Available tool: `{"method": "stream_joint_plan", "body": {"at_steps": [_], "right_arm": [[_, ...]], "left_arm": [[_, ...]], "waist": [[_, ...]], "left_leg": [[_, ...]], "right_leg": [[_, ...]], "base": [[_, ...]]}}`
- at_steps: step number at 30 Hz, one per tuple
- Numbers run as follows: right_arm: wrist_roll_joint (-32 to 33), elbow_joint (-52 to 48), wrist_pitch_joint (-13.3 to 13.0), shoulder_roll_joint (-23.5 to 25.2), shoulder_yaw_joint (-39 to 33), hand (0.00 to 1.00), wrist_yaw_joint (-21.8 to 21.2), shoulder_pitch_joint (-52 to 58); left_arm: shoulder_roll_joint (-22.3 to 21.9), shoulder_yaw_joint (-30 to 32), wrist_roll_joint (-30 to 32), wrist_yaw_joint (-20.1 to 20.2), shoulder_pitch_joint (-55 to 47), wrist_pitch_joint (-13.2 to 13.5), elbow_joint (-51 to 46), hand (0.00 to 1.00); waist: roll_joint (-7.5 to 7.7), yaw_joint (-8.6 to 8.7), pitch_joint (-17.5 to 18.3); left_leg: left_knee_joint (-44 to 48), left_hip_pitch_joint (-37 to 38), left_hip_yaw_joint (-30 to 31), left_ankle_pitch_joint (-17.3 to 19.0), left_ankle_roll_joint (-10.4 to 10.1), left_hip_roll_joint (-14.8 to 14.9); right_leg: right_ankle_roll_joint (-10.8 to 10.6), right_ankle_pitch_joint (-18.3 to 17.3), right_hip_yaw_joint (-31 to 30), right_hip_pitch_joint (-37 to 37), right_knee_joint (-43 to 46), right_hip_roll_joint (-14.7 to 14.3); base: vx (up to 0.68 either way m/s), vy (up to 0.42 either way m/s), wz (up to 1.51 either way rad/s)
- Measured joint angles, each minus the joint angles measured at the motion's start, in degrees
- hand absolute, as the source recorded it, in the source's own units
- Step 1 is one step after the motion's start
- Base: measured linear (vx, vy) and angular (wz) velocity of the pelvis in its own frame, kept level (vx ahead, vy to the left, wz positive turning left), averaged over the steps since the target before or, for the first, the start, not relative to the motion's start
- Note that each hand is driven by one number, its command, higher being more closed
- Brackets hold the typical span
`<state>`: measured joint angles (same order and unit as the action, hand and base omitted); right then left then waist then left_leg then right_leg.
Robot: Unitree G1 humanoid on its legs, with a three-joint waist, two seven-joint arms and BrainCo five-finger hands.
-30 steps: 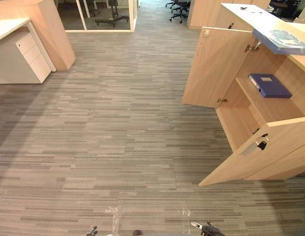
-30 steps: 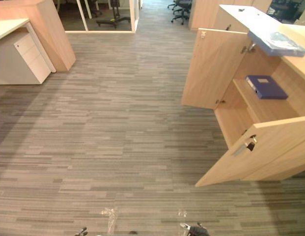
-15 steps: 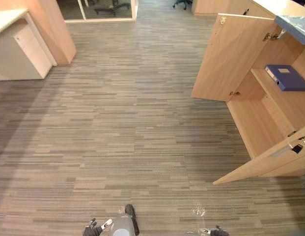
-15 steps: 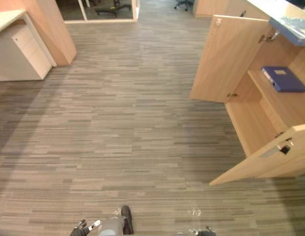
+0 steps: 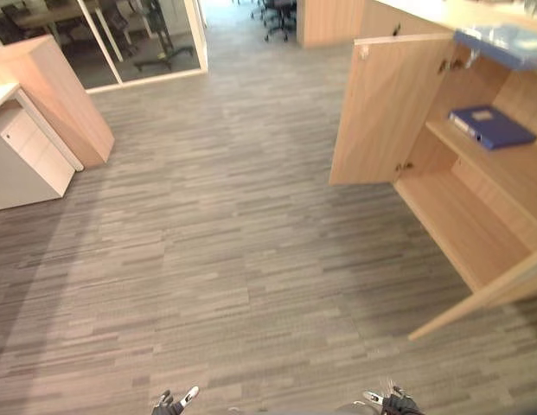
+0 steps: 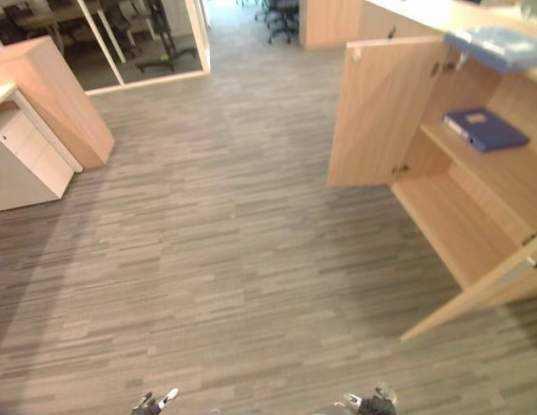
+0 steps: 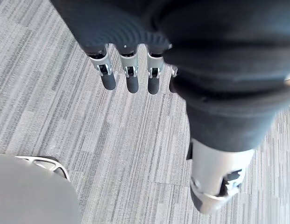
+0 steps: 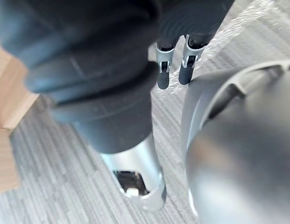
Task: Walk over to the cabinet, pick up the folder, carry it to the office cabinet, place the folder inside the office cabinet, then close the office cabinet door
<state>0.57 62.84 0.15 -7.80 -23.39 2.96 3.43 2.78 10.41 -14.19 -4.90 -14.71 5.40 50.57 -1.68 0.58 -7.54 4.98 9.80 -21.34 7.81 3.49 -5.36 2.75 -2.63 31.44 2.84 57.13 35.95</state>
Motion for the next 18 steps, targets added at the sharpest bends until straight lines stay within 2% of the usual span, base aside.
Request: {"method": "stream_joint_plan", "body": {"at_steps": [1,3,4,5,6,7,8,9,10,11,13,14,15,16,17,18], "right_arm": [[0.01,0.13,0.00,0.26,0.03,0.00,-0.01,-0.02],[0.62,-0.01,-0.37,1.64,-0.14,0.00,-0.02,-0.86],[0.62,-0.07,-0.27,1.60,-0.20,0.00,-0.16,-1.38],[0.66,-0.11,-0.24,1.62,-0.05,0.00,-0.21,-1.76],[1.14,-0.20,-0.32,1.97,0.00,0.00,-0.25,-1.95],[1.51,-0.13,-0.31,2.17,0.05,0.00,-0.26,-2.10],[2.41,0.12,-0.30,2.85,0.04,0.00,-0.26,-2.15],[2.87,0.78,-0.33,3.61,-0.12,0.00,-0.26,-2.01],[2.94,0.99,-0.36,3.37,-0.19,0.00,-0.30,-2.06],[2.73,1.39,-0.32,2.37,-0.16,0.00,-0.28,-1.91],[2.72,2.19,-0.11,2.41,-2.56,0.00,-0.22,-0.87],[2.74,2.20,-0.04,2.63,-3.01,0.00,-0.09,-0.26],[2.68,2.28,0.10,3.30,-2.97,0.00,-0.05,0.91],[2.74,3.18,0.37,3.50,-2.84,0.00,0.02,1.17],[2.77,3.97,0.71,3.44,-2.75,0.00,0.06,1.21],[2.78,4.41,0.81,3.38,-2.54,0.00,0.25,1.10]], "left_arm": [[0.08,-0.22,0.08,0.01,0.02,-0.03,0.03,0.00],[0.08,-0.43,0.18,0.00,1.54,-0.05,0.35,0.00],[0.09,-0.54,0.17,0.00,1.97,-0.04,0.37,0.00],[0.14,-0.87,0.16,-0.02,2.57,-0.04,0.66,0.00],[0.17,-0.99,0.18,-0.03,2.69,-0.02,0.72,0.00],[0.32,-0.99,0.18,-0.03,2.77,0.01,0.75,0.00],[0.85,-0.97,0.19,-0.01,2.75,0.07,0.91,0.00],[1.90,-0.83,0.46,0.00,2.81,0.12,1.59,0.00],[1.70,-0.72,0.70,-0.05,3.17,-0.05,2.46,0.00],[0.05,-0.25,1.45,-0.02,2.69,-0.21,3.38,0.00],[-0.85,0.99,1.76,-0.08,3.03,-0.20,3.22,0.00],[-0.85,1.37,1.70,-0.08,3.28,-0.20,3.19,0.00],[-0.62,1.43,1.62,-0.04,3.53,-0.20,2.72,0.00],[-0.10,1.36,1.23,0.03,4.48,-0.16,2.43,0.00],[-0.10,1.37,0.04,0.05,4.92,-0.33,1.83,0.00],[-0.22,1.37,-0.57,0.02,4.90,-0.34,1.14,0.00]], "waist": [[-0.04,0.06,-0.03],[-0.23,0.29,-1.71],[-0.38,0.48,-2.75],[-0.78,0.94,-3.95],[-0.79,1.14,-4.06],[-0.62,1.15,-4.13],[0.32,1.15,-4.12],[2.33,1.26,-4.03],[2.11,1.22,-4.44],[-0.35,1.68,-3.21],[-1.41,1.98,-2.98],[-1.43,2.07,-2.89],[-1.66,1.94,-2.48],[-0.88,1.98,-2.80],[-0.74,1.96,-3.21],[-0.91,1.67,-3.46]], "left_leg": [[-0.30,0.67,0.13,-0.02,0.03,0.18],[-0.69,2.62,0.52,-0.05,0.03,1.62],[-0.66,3.35,0.52,-0.05,0.02,2.30],[-0.76,4.32,0.52,-0.04,-0.03,3.75],[-1.17,4.61,0.47,0.19,-0.61,4.99],[-1.74,4.90,0.38,0.21,-1.05,5.31],[-3.09,5.60,0.25,0.32,-2.82,5.11],[-3.68,6.89,0.87,1.14,-4.31,4.10],[-3.82,7.32,1.21,1.76,-4.55,4.53],[-3.93,7.17,1.40,2.57,-5.21,6.92],[-1.72,6.28,3.27,5.06,-7.09,10.66],[0.13,5.52,3.79,6.09,-7.19,12.11],[6.50,3.00,4.89,7.32,-7.51,14.93],[19.24,-2.59,5.09,8.17,-8.93,18.54],[30.05,-6.92,4.50,8.15,-9.72,21.75],[36.16,-8.94,3.28,8.05,-10.13,23.88]], "right_leg": [[-1.06,-1.53,0.95,0.77,1.06,-0.85],[-3.00,-7.65,5.05,4.01,-1.51,-5.04],[-3.30,-8.46,5.89,4.18,-3.58,-6.41],[-3.70,-8.71,7.35,4.91,-9.37,-9.31],[-3.92,-8.43,7.63,6.59,-16.96,-12.37],[-3.99,-7.97,7.56,7.28,-21.14,-13.78],[-3.45,-4.40,7.04,7.74,-29.50,-15.85],[1.37,1.99,4.74,8.28,-32.93,-16.24],[1.41,1.16,4.61,8.18,-32.20,-16.74],[0.89,-0.41,5.15,8.08,-32.63,-18.98],[0.46,-3.87,7.27,6.82,-32.95,-22.28],[0.32,-4.76,8.31,6.05,-33.31,-23.29],[0.86,-5.85,9.88,4.48,-34.85,-25.60],[0.89,-6.20,11.50,2.62,-36.75,-27.19],[0.92,-6.16,12.24,0.69,-38.77,-28.76],[1.06,-6.06,12.33,-0.85,-39.96,-29.91]], "base": [[0.17,-0.032,0.18],[0.19,-0.103,0.10],[0.16,-0.158,0.04],[0.12,-0.188,0.01],[0.11,-0.200,0.01],[0.10,-0.209,-0.03],[0.16,-0.265,-0.04],[0.14,-0.220,-0.06],[0.18,-0.232,-0.12],[0.18,-0.201,-0.12],[0.25,-0.284,0.10],[0.26,-0.319,0.39],[0.25,-0.344,0.54],[0.31,-0.437,0.54],[0.21,-0.304,0.32],[0.19,-0.224,-0.02]]}}
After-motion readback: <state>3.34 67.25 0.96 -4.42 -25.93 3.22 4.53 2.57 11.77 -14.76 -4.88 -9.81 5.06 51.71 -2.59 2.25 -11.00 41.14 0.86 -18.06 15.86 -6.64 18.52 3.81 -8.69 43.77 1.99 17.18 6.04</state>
